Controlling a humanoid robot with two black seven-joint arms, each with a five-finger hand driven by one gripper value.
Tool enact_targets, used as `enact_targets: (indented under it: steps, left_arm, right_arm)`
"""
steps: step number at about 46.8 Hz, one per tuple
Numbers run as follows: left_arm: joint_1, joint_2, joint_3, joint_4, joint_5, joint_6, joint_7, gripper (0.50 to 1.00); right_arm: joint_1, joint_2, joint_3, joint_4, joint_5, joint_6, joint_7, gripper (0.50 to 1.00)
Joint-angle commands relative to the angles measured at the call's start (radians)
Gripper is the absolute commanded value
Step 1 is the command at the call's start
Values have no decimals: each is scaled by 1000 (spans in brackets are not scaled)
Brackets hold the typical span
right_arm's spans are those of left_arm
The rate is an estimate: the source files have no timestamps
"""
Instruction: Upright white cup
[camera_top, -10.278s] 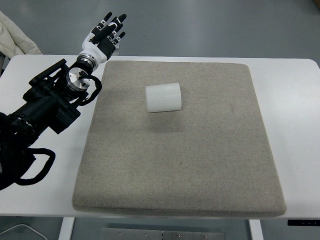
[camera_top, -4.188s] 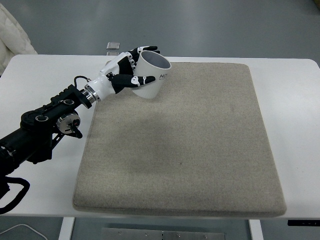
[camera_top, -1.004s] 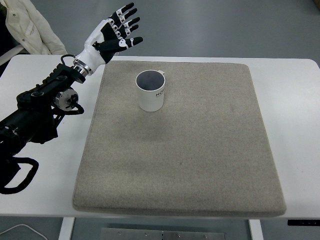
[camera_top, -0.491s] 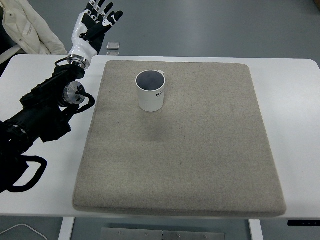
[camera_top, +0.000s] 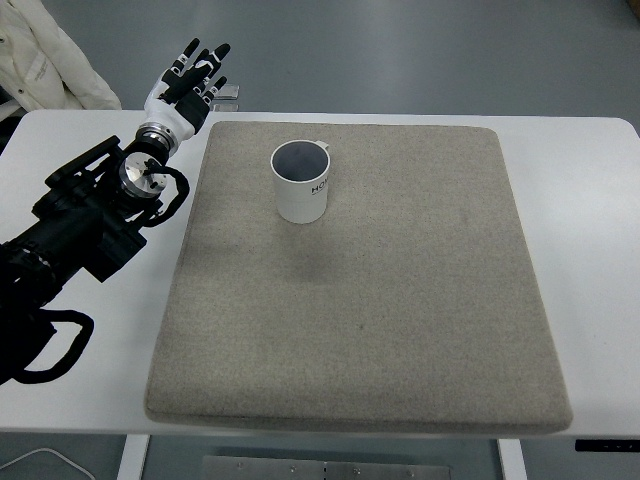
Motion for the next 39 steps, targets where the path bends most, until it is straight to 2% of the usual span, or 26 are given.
enact_targets:
  steps: [1,9,10,14,39]
  left_arm:
    - [9,0,-54,0,-28,-8,40,996]
    - [19,-1,-150,0,-31,-67,55,996]
    - [32,-3,-163,-3,-31,-92,61,996]
    - [43,-6,-176,-3,-31,-117,92,996]
    - [57,-9,-187,-10,-39,-121,100,996]
  right_arm:
    - [0,0,0,0,1,0,-1,930]
    - [0,0,-1,0,1,0,-1,930]
    - [0,0,-1,0,1,0,-1,930]
    - [0,0,0,0,1,1,-1,930]
    - [0,0,0,0,1,1,-1,930]
